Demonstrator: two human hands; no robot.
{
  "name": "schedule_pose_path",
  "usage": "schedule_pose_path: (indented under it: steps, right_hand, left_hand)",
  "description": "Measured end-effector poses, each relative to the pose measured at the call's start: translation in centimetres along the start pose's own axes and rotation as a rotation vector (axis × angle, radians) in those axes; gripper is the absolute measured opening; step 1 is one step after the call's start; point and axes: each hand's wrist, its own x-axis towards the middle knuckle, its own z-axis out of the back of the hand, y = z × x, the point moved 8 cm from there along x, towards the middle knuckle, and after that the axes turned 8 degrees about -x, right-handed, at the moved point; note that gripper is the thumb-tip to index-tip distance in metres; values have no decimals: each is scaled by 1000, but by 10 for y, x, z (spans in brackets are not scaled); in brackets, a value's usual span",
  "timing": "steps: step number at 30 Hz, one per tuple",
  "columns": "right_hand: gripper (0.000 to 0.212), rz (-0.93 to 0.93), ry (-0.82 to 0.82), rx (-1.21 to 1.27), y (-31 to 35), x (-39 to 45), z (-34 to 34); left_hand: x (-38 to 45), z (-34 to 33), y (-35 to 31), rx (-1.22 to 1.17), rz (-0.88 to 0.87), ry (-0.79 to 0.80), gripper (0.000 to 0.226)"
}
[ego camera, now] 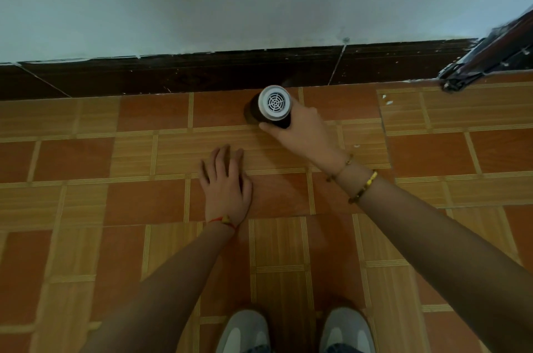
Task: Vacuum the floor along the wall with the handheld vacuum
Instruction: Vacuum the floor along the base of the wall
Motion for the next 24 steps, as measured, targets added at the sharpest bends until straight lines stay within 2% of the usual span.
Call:
schedule_pose_path:
  steps: [7,14,24]
  right_hand:
    - [72,43,25,-24,25,34,-18]
    - [68,-42,-127,-17,4,37,3]
    - [70,89,0,-22,54,62,-36]
  left_hand:
    - [0,0,1,6,-9,-3,51]
    - [1,3,-1,4,-11,-11,49]
    - [1,2,-1,35,-20,-13,53]
